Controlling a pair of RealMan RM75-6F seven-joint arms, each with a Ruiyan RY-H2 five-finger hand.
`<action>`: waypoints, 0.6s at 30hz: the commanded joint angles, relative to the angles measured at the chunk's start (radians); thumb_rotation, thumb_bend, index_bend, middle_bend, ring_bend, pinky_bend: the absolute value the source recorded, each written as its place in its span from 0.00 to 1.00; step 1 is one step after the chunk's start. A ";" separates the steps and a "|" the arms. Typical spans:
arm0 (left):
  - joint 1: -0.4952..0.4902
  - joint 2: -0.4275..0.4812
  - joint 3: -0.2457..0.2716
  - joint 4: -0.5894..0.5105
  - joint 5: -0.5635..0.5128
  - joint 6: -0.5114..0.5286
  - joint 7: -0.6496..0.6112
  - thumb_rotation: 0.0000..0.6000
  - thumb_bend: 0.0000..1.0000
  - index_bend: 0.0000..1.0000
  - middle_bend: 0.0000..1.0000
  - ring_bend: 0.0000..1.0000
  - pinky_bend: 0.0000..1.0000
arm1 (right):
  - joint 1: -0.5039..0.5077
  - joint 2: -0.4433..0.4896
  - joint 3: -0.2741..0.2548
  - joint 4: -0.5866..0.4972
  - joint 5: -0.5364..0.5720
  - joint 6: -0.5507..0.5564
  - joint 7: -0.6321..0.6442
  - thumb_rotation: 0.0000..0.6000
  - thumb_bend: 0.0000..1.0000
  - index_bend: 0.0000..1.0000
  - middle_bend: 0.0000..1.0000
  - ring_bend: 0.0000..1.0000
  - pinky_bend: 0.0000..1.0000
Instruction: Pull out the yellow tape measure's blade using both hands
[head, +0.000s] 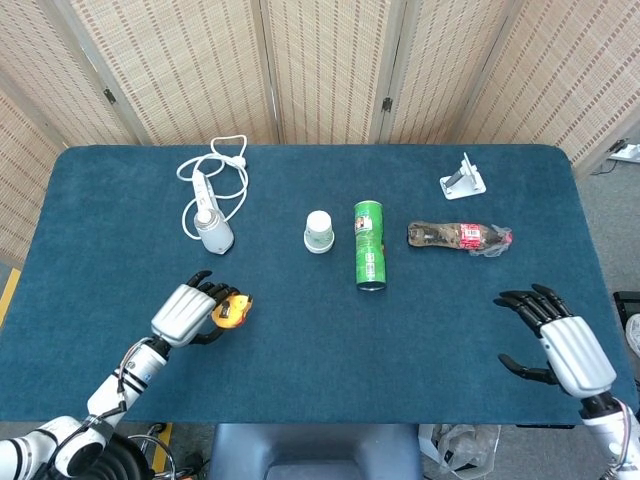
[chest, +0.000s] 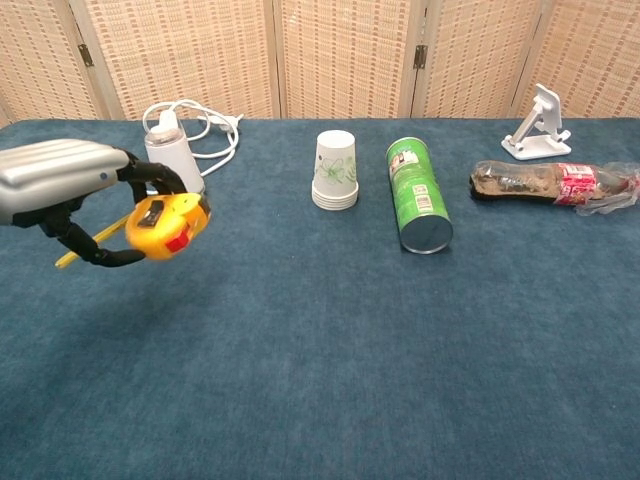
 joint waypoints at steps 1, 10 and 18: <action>-0.019 0.039 -0.028 -0.066 -0.018 -0.012 0.003 1.00 0.41 0.53 0.51 0.44 0.19 | 0.091 0.021 0.039 -0.083 0.009 -0.109 -0.028 1.00 0.23 0.21 0.23 0.18 0.11; -0.052 0.086 -0.080 -0.187 -0.055 -0.017 0.044 1.00 0.41 0.53 0.51 0.44 0.19 | 0.306 -0.009 0.157 -0.204 0.192 -0.368 -0.049 1.00 0.23 0.26 0.22 0.18 0.11; -0.073 0.111 -0.101 -0.274 -0.089 -0.019 0.086 1.00 0.41 0.53 0.51 0.44 0.18 | 0.475 -0.090 0.241 -0.210 0.414 -0.534 -0.123 1.00 0.23 0.30 0.17 0.14 0.11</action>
